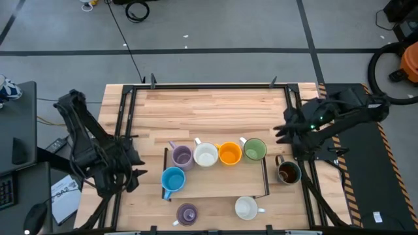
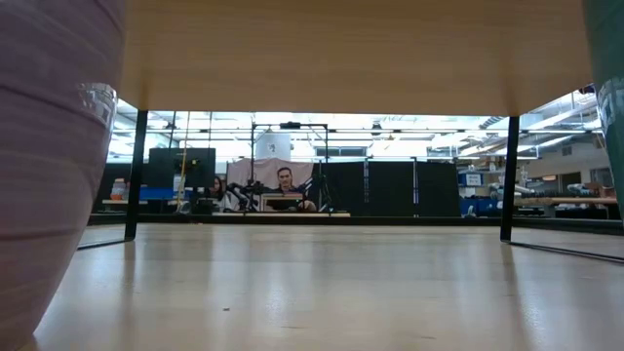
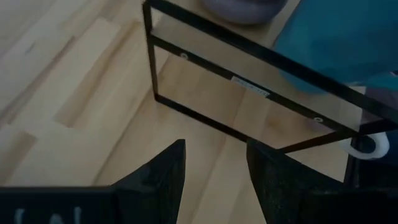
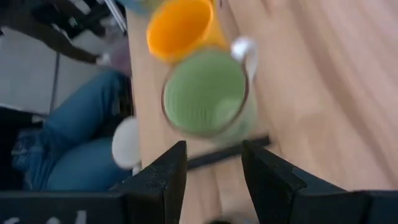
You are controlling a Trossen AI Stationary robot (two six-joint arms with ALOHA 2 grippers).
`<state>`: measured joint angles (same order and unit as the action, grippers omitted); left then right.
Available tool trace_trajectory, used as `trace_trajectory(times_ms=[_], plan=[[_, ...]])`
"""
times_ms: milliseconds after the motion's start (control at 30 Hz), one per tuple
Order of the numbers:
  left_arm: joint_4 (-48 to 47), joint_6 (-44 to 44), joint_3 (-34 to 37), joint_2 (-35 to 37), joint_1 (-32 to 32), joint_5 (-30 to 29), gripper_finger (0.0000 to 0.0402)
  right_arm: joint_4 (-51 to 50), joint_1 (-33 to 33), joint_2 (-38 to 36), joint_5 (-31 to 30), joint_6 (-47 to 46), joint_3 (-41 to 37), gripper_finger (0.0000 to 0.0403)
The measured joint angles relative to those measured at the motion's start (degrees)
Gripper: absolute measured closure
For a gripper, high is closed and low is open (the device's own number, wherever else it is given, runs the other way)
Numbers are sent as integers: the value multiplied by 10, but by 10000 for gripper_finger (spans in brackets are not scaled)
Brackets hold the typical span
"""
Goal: Place coffee mugs
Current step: Put the brown blue mug on the shelf
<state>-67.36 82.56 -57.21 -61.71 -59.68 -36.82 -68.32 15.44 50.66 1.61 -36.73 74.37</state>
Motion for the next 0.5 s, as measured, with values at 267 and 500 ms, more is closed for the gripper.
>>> trace_trajectory(times_ms=[267, 500], plan=[[51, 8, 22, 0, -10, -22, 225, -122, 74, 9, -52, -107, 0, 243], [62, 8, 22, 0, -10, -22, 225, -170, 110, 15, -79, -145, -24, 243]])
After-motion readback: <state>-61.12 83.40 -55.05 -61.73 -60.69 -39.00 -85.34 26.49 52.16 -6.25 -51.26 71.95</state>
